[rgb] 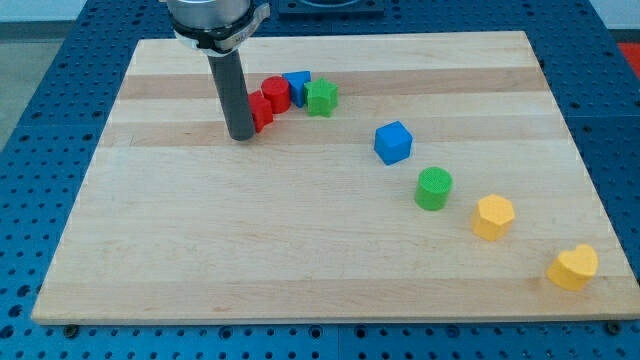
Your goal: Touch the bottom right of blue cube
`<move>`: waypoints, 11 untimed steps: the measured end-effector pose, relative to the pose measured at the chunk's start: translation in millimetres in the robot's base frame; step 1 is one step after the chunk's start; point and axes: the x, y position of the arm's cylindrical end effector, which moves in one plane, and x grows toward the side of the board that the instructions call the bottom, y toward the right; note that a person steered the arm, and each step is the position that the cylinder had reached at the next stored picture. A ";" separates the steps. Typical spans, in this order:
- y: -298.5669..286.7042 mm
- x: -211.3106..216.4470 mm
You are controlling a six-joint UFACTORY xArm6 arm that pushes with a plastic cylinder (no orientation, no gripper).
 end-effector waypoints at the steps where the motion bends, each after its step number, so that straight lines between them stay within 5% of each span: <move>1: 0.0 7.7; 7: 153.4 63.6; 9: 213.4 63.5; 11: 214.0 45.2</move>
